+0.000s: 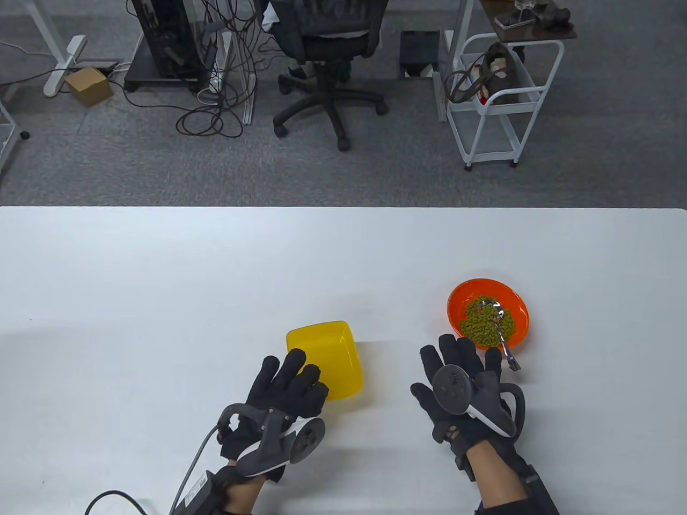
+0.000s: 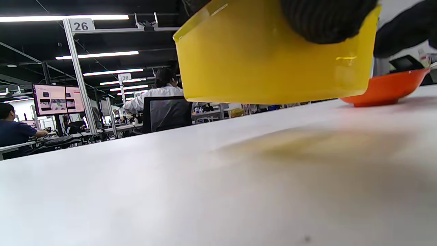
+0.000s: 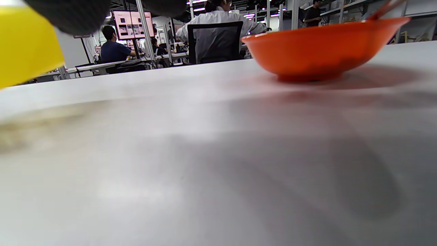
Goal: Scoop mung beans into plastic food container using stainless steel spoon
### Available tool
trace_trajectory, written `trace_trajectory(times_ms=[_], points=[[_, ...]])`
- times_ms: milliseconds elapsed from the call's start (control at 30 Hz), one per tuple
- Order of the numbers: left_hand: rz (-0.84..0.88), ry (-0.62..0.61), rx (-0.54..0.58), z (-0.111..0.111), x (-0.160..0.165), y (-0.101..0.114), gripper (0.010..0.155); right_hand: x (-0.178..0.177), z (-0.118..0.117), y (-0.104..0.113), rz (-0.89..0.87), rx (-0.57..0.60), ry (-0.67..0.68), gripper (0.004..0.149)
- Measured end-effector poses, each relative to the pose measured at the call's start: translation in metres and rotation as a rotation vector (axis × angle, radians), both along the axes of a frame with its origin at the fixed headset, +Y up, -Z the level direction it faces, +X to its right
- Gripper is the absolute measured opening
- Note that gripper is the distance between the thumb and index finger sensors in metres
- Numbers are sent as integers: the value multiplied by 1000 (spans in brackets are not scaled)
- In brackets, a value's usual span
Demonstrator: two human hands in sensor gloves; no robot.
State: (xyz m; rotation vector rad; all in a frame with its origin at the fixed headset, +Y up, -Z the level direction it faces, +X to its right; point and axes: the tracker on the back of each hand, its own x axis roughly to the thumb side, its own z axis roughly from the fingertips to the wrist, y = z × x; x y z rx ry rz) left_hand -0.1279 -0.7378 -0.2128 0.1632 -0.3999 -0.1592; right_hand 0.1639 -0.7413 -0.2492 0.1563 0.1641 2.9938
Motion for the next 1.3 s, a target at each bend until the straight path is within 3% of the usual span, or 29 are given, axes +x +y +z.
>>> trace_trajectory(times_ms=[500, 1300], points=[[-25, 3, -51, -10, 18, -20, 41, 1, -1, -1, -11, -13, -1, 72], [-25, 15, -52, -10, 17, -15, 49, 2, -2, -1, -14, -12, -6, 72]])
